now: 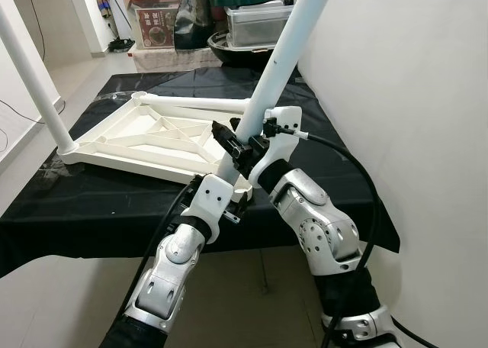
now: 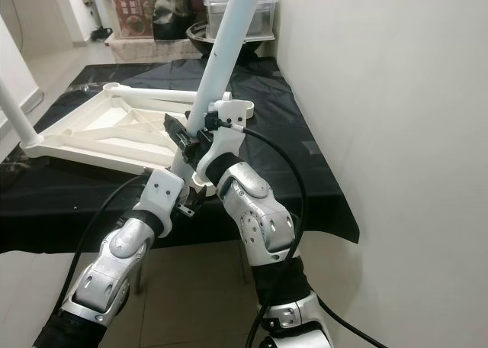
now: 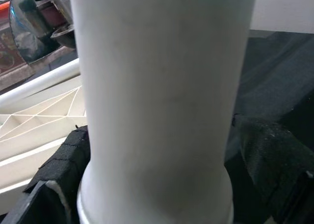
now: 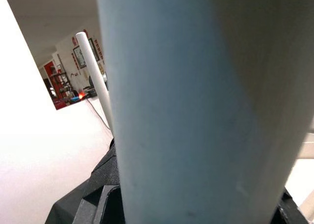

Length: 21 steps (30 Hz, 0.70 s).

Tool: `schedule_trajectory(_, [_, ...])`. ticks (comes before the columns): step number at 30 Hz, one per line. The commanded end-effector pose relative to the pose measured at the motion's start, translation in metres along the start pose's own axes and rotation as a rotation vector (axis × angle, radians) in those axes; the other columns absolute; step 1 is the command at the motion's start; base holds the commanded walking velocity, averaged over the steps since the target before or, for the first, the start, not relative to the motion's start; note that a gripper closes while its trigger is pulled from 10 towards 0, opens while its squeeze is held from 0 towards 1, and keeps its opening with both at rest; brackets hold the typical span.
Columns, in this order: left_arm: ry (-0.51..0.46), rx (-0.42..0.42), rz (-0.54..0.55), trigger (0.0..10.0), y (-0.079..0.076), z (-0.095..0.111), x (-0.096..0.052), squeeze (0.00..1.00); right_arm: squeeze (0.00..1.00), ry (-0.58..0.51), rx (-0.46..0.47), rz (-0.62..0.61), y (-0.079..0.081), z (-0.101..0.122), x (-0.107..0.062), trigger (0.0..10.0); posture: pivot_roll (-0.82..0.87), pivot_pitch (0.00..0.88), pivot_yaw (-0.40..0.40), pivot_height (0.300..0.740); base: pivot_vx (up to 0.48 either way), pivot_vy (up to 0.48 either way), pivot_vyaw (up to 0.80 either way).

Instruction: Building children table

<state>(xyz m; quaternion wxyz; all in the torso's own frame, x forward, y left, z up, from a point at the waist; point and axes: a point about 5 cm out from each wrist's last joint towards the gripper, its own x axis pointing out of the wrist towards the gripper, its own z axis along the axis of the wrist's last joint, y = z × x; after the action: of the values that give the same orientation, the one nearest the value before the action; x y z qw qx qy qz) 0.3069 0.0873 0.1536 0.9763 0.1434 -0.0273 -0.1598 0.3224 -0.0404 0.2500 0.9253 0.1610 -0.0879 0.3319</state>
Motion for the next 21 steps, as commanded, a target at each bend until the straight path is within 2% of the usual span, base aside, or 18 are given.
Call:
schedule_trajectory(1, [0.024, 0.002, -0.011, 10.0, -0.0022, -0.0070, -0.0007, 0.00, 0.00, -0.001, 0.020, 0.020, 0.0044, 0.0001, -0.0008, 10.0, -0.06, 0.007, 0.032, 0.740, 0.000, 0.000, 0.00])
schedule_trajectory(9, [0.032, -0.009, -0.010, 10.0, -0.0026, -0.0085, -0.0008, 0.00, 0.00, -0.006, 0.026, 0.019, 0.0066, 0.0022, -0.0018, 10.0, -0.07, 0.008, 0.036, 0.740, 0.000, 0.000, 0.00])
schedule_trajectory(10, [0.034, -0.010, -0.009, 0.2, -0.0026, -0.0093, -0.0009, 0.00, 0.00, -0.006, 0.027, 0.020, 0.0070, 0.0025, -0.0018, 10.0, -0.07, 0.008, 0.036, 0.740, 0.000, 0.000, 0.00])
schedule_trajectory(21, [0.032, -0.004, -0.008, 0.0, -0.0031, -0.0106, -0.0006, 0.00, 0.00, -0.003, 0.018, 0.022, 0.0070, 0.0044, -0.0018, 10.0, -0.07, 0.008, 0.036, 0.740, 0.000, 0.000, 0.00])
